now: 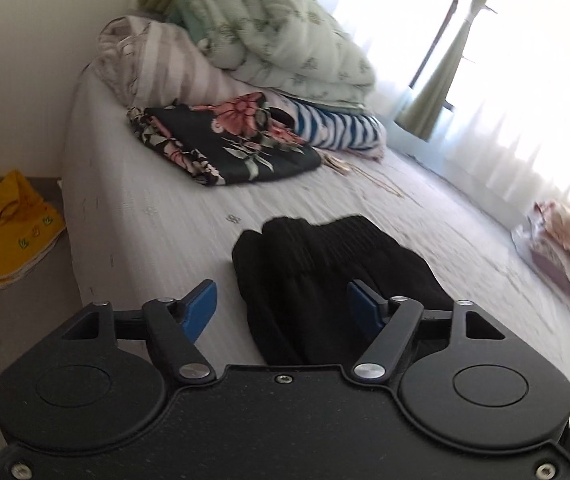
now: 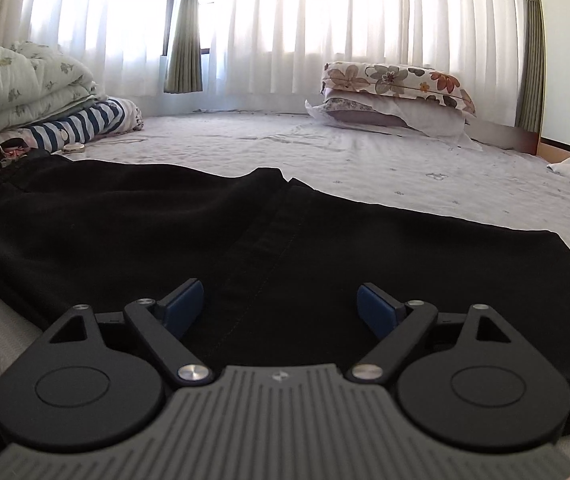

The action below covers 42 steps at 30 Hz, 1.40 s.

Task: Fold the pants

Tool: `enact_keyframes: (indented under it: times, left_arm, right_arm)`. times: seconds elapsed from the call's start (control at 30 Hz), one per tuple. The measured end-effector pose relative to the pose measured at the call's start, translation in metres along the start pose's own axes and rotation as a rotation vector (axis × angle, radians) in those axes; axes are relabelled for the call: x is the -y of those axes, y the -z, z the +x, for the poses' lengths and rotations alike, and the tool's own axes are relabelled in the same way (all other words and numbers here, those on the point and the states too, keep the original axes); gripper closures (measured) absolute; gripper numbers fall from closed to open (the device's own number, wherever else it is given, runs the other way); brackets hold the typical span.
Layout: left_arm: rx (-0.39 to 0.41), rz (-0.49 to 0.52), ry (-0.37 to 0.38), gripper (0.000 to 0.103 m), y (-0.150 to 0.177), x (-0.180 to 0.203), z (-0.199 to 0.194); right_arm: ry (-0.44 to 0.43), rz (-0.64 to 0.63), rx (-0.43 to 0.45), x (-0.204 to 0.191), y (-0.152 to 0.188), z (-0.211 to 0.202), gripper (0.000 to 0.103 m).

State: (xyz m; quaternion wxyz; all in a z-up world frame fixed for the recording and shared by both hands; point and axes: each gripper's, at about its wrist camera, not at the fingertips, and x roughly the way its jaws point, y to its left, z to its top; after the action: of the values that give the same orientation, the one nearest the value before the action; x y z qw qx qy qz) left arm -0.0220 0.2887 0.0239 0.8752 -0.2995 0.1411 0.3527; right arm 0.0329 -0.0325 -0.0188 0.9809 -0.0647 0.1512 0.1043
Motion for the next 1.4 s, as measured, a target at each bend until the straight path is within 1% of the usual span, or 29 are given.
enact_keyframes:
  times: [0.03, 0.1, 0.17, 0.27, 0.3, 0.33, 0.37, 0.4, 0.43, 0.5, 0.53, 0.6, 0.63, 0.7, 0.8, 0.87, 0.93, 1.03, 1.07, 1.13, 1.2, 1.27, 1.3, 1.37, 1.4]
  left_arm:
    - [0.000, -0.021, -0.009, 0.026, -0.002, -0.002, 0.006]
    - [-0.014, -0.069, -0.035, 0.025, -0.005, -0.006, 0.023]
    - [-0.014, -0.109, -0.035, 0.025, -0.004, -0.011, 0.035]
    - [0.000, -0.096, -0.025, 0.026, -0.003, -0.010, 0.041]
    - [-0.002, -0.087, -0.013, 0.030, -0.002, -0.009, 0.043]
    - [-0.014, -0.087, 0.009, 0.042, -0.002, -0.008, 0.045]
    - [-0.032, -0.094, 0.031, 0.051, -0.001, -0.008, 0.046]
    - [-0.032, -0.098, 0.027, 0.052, 0.000, -0.007, 0.047]
    - [-0.026, -0.089, 0.018, 0.057, 0.000, -0.005, 0.046]
    - [-0.003, -0.056, 0.001, 0.071, 0.001, 0.000, 0.039]
    - [0.012, -0.034, 0.014, 0.081, 0.001, 0.003, 0.035]
    - [0.048, 0.011, 0.046, 0.083, -0.001, 0.013, 0.023]
    - [0.065, 0.037, 0.071, 0.084, -0.003, 0.019, 0.016]
    - [0.098, 0.097, 0.150, 0.084, -0.008, 0.036, -0.003]
    - [0.102, 0.167, 0.305, 0.085, -0.009, 0.071, -0.032]
    - [0.096, 0.228, 0.409, 0.085, -0.002, 0.100, -0.054]
    - [0.093, 0.296, 0.510, 0.085, 0.011, 0.131, -0.080]
    - [0.085, 0.393, 0.672, 0.085, 0.037, 0.174, -0.120]
    - [0.068, 0.432, 0.731, 0.085, 0.050, 0.191, -0.135]
    - [0.024, 0.493, 0.826, 0.084, 0.078, 0.217, -0.157]
    - [-0.050, 0.573, 0.891, 0.084, 0.113, 0.242, -0.172]
    - [-0.152, 0.653, 0.916, 0.083, 0.154, 0.261, -0.177]
    - [-0.207, 0.697, 0.916, 0.083, 0.174, 0.268, -0.177]
    - [-0.318, 0.794, 0.897, 0.077, 0.215, 0.278, -0.174]
    - [-0.368, 0.807, 0.879, 0.075, 0.228, 0.278, -0.169]
  right_arm:
    - [-0.002, 0.000, -0.001, 0.000, 0.000, 0.001, 0.011]
    - [-0.006, -0.004, -0.003, 0.001, 0.000, 0.001, 0.011]
    - [-0.009, -0.006, -0.004, 0.000, 0.000, 0.002, 0.011]
    - [-0.008, -0.006, -0.004, 0.000, 0.001, 0.002, 0.011]
    - [-0.009, -0.008, -0.003, 0.000, 0.001, 0.002, 0.011]
    - [-0.010, -0.010, -0.003, 0.000, 0.001, 0.002, 0.011]
    - [-0.012, -0.012, -0.003, 0.000, 0.001, 0.002, 0.010]
    - [-0.015, -0.014, -0.003, 0.000, 0.001, 0.003, 0.010]
    - [-0.017, -0.016, -0.003, 0.000, 0.001, 0.003, 0.010]
    - [-0.022, -0.018, -0.004, 0.001, 0.002, 0.003, 0.010]
    - [-0.024, -0.017, -0.005, 0.002, 0.001, 0.003, 0.010]
    - [-0.049, -0.002, -0.006, 0.006, 0.000, 0.000, 0.010]
    - [-0.074, 0.010, -0.005, 0.009, -0.001, -0.002, 0.007]
    - [-0.125, 0.032, 0.002, 0.016, -0.002, -0.010, 0.008]
    - [-0.160, 0.063, 0.032, 0.029, -0.007, -0.028, 0.008]
    - [-0.170, 0.093, 0.054, 0.043, -0.013, -0.041, 0.007]
    - [-0.149, 0.129, 0.079, 0.063, -0.019, -0.053, 0.007]
    - [-0.057, 0.157, 0.098, 0.095, -0.021, -0.071, 0.007]
    - [-0.022, 0.168, 0.093, 0.108, -0.019, -0.076, 0.007]
    - [0.041, 0.209, 0.083, 0.133, -0.014, -0.085, 0.007]
    - [0.088, 0.259, 0.073, 0.157, -0.007, -0.093, 0.007]
    - [0.133, 0.315, 0.066, 0.179, 0.002, -0.102, 0.007]
    - [0.151, 0.337, 0.061, 0.187, 0.006, -0.105, 0.007]
    - [0.187, 0.367, 0.048, 0.201, 0.013, -0.110, 0.007]
    - [0.210, 0.364, 0.038, 0.204, 0.015, -0.111, 0.007]
